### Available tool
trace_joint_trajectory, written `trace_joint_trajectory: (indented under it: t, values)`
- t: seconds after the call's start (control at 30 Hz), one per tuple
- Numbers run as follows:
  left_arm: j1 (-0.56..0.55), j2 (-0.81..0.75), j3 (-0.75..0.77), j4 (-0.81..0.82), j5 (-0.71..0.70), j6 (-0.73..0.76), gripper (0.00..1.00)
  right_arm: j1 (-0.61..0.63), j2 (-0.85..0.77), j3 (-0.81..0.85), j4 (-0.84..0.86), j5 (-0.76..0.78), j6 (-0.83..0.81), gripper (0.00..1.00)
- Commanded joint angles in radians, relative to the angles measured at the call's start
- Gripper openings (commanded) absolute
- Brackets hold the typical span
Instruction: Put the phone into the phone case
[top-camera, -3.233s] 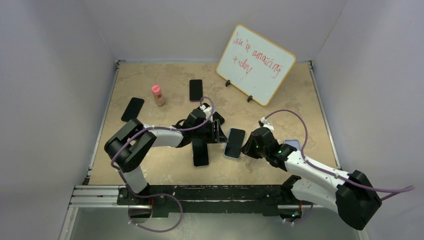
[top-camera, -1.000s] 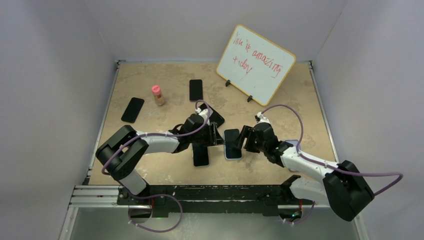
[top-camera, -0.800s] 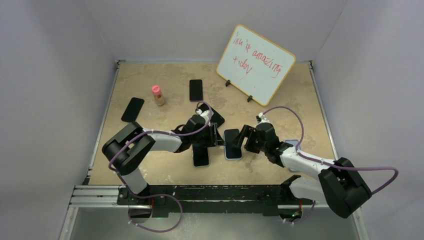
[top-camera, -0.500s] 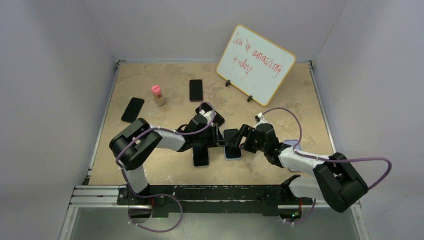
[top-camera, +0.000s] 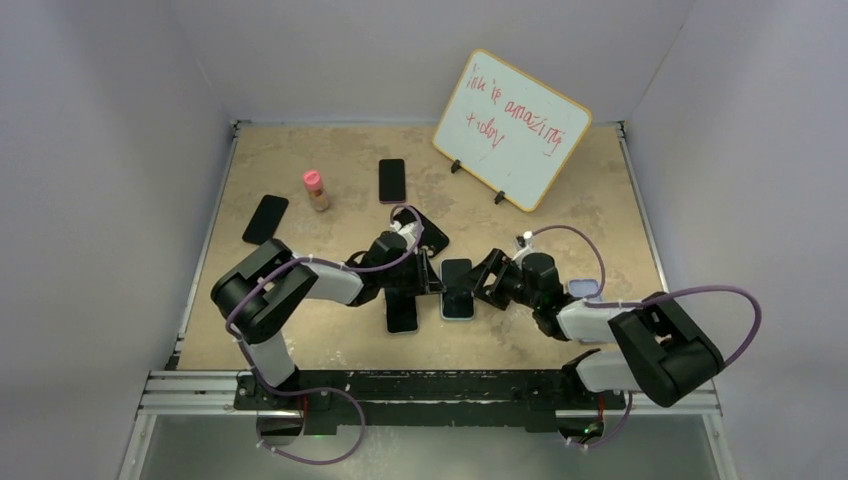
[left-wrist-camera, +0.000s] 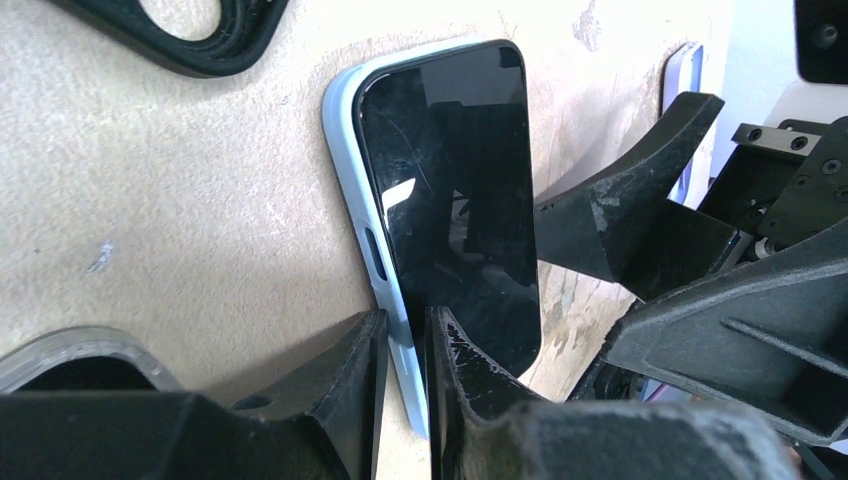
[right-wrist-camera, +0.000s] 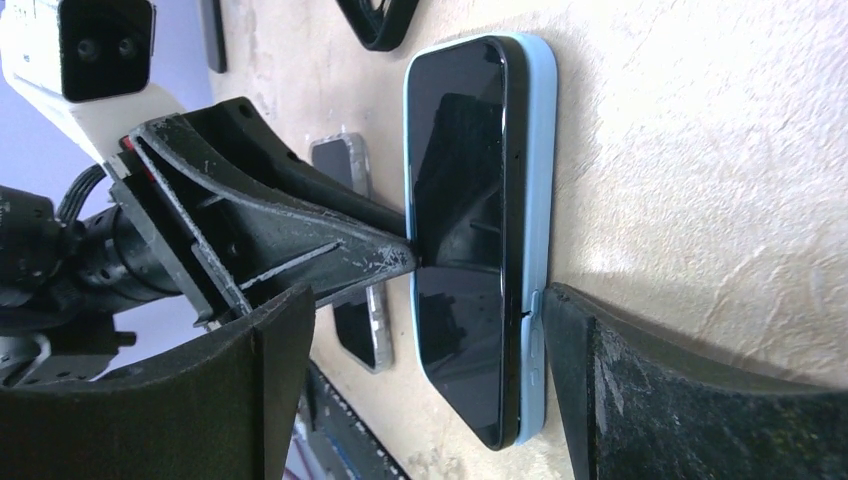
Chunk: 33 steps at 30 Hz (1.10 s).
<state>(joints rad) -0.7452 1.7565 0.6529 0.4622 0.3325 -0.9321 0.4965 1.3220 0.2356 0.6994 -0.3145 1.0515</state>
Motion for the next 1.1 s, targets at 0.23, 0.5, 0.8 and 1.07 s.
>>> trace_joint_trajectory:
  t: [0.23,0.5,0.8,1.07]
  values:
    - [-0.022,-0.052,-0.019,-0.034,0.011,0.023,0.29,0.021,0.061,-0.049,0.473,-0.209,0.14,0.83]
    - [-0.022,-0.05,0.01,-0.068,0.026,0.035,0.29,0.014,0.1,-0.053,0.552,-0.153,0.148,0.82]
    - [-0.05,-0.083,-0.003,-0.103,-0.024,0.04,0.32,0.013,0.266,-0.049,0.775,-0.198,0.228,0.8]
    - [-0.051,-0.086,0.006,-0.127,-0.041,0.052,0.31,0.007,0.482,-0.063,1.006,-0.233,0.336,0.62]
